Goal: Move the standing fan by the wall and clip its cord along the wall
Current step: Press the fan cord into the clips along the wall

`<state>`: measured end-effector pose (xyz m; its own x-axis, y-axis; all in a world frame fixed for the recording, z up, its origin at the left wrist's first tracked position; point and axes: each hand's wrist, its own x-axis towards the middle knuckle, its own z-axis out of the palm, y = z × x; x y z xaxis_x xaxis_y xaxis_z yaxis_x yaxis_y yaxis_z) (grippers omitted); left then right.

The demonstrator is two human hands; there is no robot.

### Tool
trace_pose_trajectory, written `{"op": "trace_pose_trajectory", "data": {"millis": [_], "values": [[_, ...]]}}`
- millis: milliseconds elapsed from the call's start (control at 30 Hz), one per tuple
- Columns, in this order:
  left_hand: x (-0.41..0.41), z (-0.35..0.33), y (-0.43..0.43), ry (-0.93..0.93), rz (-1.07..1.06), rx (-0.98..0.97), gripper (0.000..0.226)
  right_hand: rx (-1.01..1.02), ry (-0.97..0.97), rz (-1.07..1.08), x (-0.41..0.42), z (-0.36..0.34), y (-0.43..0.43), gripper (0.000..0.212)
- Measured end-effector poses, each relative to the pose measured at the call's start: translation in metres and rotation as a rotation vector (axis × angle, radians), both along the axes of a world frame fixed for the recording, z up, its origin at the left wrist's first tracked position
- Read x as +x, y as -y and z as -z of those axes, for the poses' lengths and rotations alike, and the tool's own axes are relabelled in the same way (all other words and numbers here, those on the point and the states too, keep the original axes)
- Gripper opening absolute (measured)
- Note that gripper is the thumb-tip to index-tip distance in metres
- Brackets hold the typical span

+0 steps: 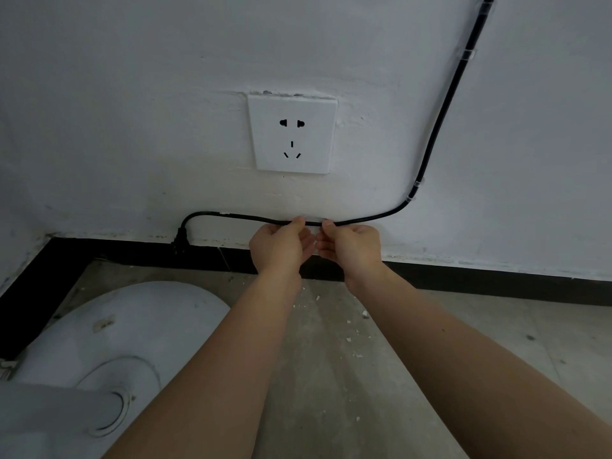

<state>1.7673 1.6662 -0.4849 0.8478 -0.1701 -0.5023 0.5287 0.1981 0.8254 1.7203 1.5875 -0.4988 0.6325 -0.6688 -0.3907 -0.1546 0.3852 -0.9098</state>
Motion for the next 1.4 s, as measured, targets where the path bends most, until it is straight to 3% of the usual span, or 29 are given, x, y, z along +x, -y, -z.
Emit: {"op": "trace_pose_trajectory", "data": {"millis": [367, 633, 1133, 1200, 1400], "values": [[0.002, 0.009, 0.003, -0.067, -0.059, -0.042, 0.015, -0.032, -0.036, -0.019, 0.001, 0.000, 0.003, 0.023], [0.004, 0.018, 0.008, 0.031, -0.049, 0.205, 0.014, -0.060, -0.142, -0.019, 0.000, -0.006, 0.008, 0.015], [0.004, 0.019, 0.011, 0.001, -0.073, 0.123, 0.014, -0.108, -0.129, -0.029, 0.000, -0.004, 0.011, 0.026], [0.003, 0.017, 0.011, 0.000, -0.072, 0.125, 0.024, -0.113, -0.128, -0.029, 0.000, -0.004, 0.011, 0.026], [0.009, 0.012, 0.015, 0.081, -0.043, 0.287, 0.030, -0.119, -0.144, -0.039, 0.001, -0.004, 0.011, 0.021]]}}
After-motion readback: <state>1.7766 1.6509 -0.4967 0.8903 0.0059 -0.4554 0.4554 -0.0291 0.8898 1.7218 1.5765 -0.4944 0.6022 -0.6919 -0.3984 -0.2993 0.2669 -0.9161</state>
